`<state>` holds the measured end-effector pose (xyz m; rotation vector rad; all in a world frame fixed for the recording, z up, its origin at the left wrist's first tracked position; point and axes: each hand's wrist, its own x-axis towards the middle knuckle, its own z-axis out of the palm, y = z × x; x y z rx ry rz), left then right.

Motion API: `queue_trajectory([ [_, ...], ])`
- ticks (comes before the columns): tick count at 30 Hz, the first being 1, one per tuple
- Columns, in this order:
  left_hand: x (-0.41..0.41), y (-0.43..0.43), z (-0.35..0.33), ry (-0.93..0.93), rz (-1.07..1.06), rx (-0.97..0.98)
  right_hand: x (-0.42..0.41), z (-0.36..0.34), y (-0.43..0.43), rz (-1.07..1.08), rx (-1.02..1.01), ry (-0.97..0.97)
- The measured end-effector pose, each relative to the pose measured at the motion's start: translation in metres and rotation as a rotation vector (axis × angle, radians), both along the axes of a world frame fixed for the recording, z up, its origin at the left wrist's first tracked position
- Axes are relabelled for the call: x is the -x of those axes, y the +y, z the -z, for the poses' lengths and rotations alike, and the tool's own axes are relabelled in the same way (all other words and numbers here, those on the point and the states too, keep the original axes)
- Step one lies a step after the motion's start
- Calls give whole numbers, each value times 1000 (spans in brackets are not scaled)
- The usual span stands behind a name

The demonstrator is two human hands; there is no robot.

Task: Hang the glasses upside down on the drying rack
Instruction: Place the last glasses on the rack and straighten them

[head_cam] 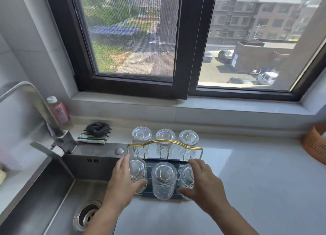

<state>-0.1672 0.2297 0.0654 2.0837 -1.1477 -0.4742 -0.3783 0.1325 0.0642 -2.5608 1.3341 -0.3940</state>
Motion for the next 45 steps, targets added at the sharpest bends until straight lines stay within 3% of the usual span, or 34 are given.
queue_trajectory([
  [6, -3, 3, -8, 11, 56, -63, 15, 10, 6, 65, -244, -433],
  [10, -4, -11, -43, -119, 60, 141, 18, 16, 11, 66, -399, -568],
  [12, 2, -37, -64, -186, 161, 225, 18, 17, 12, 73, -419, -594],
  [15, 16, -97, -82, -185, 383, 164, 17, 19, 12, 103, -425, -617],
  [21, 36, -196, -59, -385, 710, -384, 13, 25, 9, 129, -431, -581],
  [23, 39, -208, -48, -432, 774, -486, 13, 25, 7, 134, -437, -588],
  [28, 42, -216, -40, -522, 818, -402, 15, 27, 5, 163, -457, -620],
  [45, 42, -205, -48, -420, 799, -422, 18, 20, 10, 126, -470, -616],
])
